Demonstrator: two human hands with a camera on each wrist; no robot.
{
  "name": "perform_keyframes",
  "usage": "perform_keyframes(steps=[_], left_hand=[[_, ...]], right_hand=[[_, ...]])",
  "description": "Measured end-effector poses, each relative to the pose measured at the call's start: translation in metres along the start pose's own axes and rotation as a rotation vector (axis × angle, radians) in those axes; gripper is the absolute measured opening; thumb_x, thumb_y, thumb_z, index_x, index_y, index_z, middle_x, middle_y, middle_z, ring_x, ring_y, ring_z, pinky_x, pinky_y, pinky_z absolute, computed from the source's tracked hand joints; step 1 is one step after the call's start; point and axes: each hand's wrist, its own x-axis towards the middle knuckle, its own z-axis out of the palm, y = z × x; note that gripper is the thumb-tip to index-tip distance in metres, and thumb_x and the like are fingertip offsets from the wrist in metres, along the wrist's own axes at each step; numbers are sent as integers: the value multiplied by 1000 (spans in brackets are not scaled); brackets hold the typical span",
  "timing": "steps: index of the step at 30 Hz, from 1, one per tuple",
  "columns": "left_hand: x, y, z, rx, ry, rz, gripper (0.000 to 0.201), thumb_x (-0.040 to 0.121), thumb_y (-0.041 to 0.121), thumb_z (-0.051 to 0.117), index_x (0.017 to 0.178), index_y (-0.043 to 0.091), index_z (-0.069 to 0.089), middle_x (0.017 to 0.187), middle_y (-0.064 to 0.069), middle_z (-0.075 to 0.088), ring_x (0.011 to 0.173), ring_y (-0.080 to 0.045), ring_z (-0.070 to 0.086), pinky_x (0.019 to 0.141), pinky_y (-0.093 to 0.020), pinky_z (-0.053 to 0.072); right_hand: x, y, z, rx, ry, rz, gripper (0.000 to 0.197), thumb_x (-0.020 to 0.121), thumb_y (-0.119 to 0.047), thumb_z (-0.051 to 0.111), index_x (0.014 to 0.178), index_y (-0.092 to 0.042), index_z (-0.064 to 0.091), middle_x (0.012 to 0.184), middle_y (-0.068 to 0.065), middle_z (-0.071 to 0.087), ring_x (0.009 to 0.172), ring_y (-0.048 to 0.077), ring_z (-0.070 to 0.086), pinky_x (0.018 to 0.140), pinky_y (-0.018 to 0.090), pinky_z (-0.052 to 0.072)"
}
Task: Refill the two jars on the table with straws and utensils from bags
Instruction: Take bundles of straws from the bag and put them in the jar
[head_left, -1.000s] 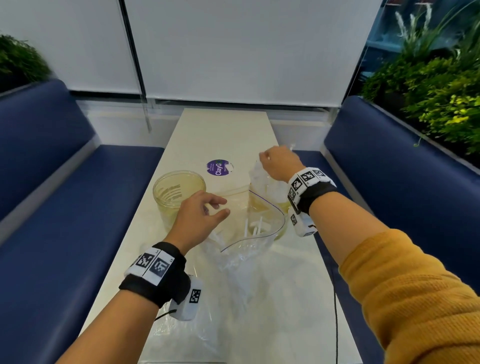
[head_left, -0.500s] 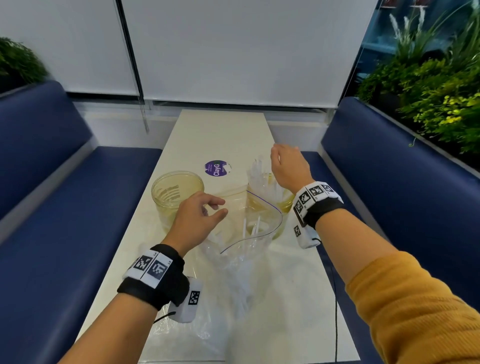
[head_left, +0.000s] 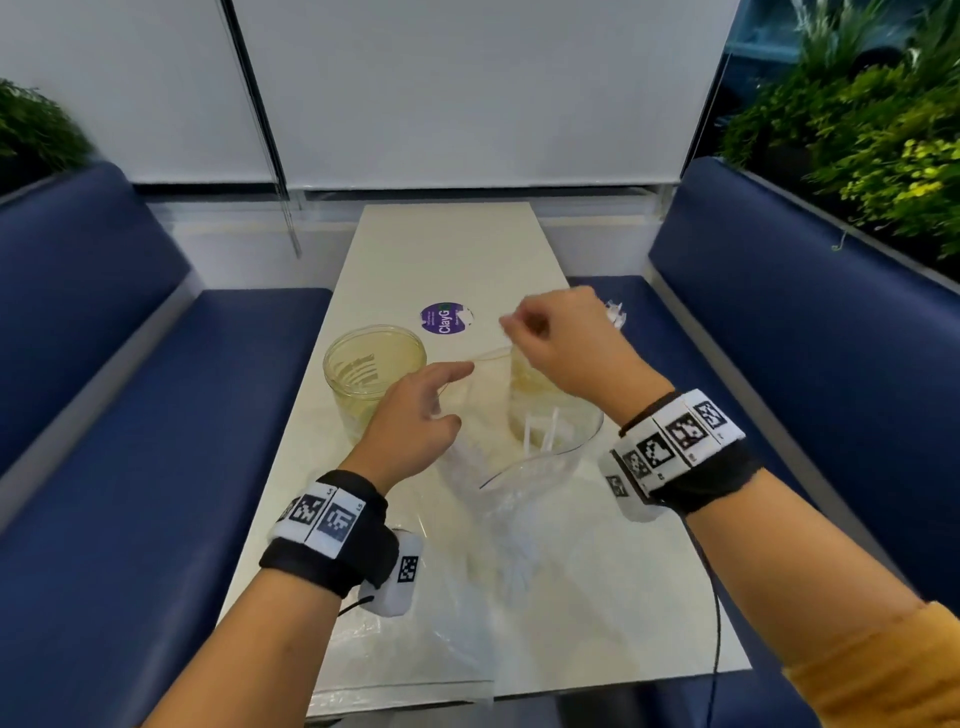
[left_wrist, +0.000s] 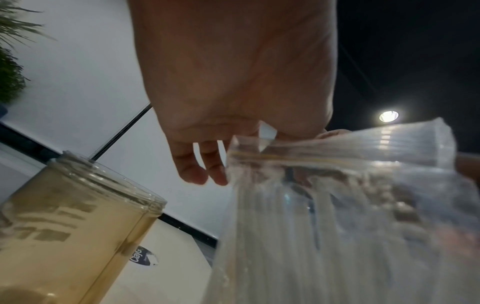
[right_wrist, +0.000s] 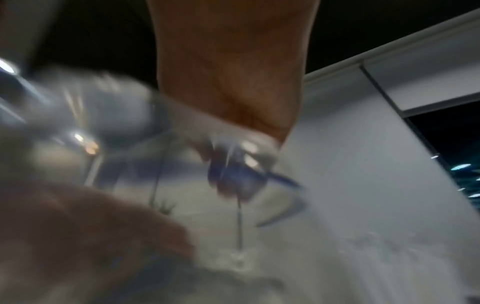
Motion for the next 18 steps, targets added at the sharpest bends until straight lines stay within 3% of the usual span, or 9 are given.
perform_keyframes(steps=[1, 3, 6, 8, 9, 13, 15, 17, 18], left_hand=[[-1, 0, -1, -28, -5, 2, 64, 75, 8, 55, 137, 24, 61, 104, 19, 58, 85, 1, 53, 78, -18, 41], [-3, -2, -3, -92, -11, -10, 62, 83, -7, 52, 137, 22, 60, 104, 19, 58, 84, 7, 54, 76, -9, 42], [-7, -7, -4, -169, -22, -44, 68, 87, -13, 44, 142, 25, 55, 112, 14, 58, 90, 2, 57, 71, -11, 51], [-9, -11, -3, -251, -24, -73, 72, 88, -14, 40, 145, 28, 52, 134, 9, 54, 101, -12, 61, 70, -18, 57], [-10, -12, -3, -287, -26, -83, 73, 88, -15, 38, 146, 28, 51, 141, 10, 50, 104, -15, 62, 68, -18, 57], [-12, -16, -1, -407, -41, -126, 77, 87, -18, 33, 149, 27, 46, 150, 13, 43, 111, -12, 65, 65, -16, 53], [-13, -20, 0, -477, -32, -170, 75, 90, -18, 31, 150, 25, 45, 151, 7, 45, 111, -8, 65, 67, -14, 53], [-12, -26, 2, -575, -12, -220, 71, 93, -18, 29, 151, 21, 43, 147, -2, 51, 115, -9, 64, 75, -16, 57], [-11, -28, 3, -627, -2, -243, 70, 94, -18, 29, 151, 21, 43, 143, -4, 54, 118, -13, 63, 85, -23, 59]], right_hand=[[-5, -12, -2, -16, -174, 32, 29, 98, -30, 59, 87, -8, 74, 77, 5, 71, 71, 21, 66, 72, 33, 55], [-16, -23, 0, -75, -533, 82, 19, 93, -21, 63, 105, -13, 75, 100, 2, 74, 85, 15, 68, 83, 30, 56], [-29, -27, 15, -208, -911, 83, 71, 84, -27, 78, 147, -21, 46, 137, -6, 57, 117, 12, 56, 100, 31, 48], [-34, -28, 30, -194, -964, 101, 99, 77, -38, 84, 156, -22, 26, 147, -6, 49, 130, 16, 51, 108, 37, 44], [-36, -28, 38, -166, -956, 112, 102, 75, -42, 85, 155, -21, 26, 147, -6, 50, 131, 16, 51, 109, 37, 44], [-45, -30, 61, -53, -874, 165, 72, 76, -48, 82, 133, -18, 49, 127, -3, 59, 109, 18, 58, 96, 35, 50], [-49, -30, 66, -26, -805, 173, 59, 77, -48, 81, 120, -16, 55, 116, 0, 62, 101, 21, 60, 91, 37, 52], [-53, -30, 69, -15, -773, 166, 49, 80, -46, 79, 110, -16, 56, 109, 0, 62, 98, 23, 60, 88, 37, 52], [-55, -30, 70, -12, -780, 156, 48, 80, -45, 79, 111, -16, 56, 108, -1, 61, 98, 22, 60, 88, 36, 52]])
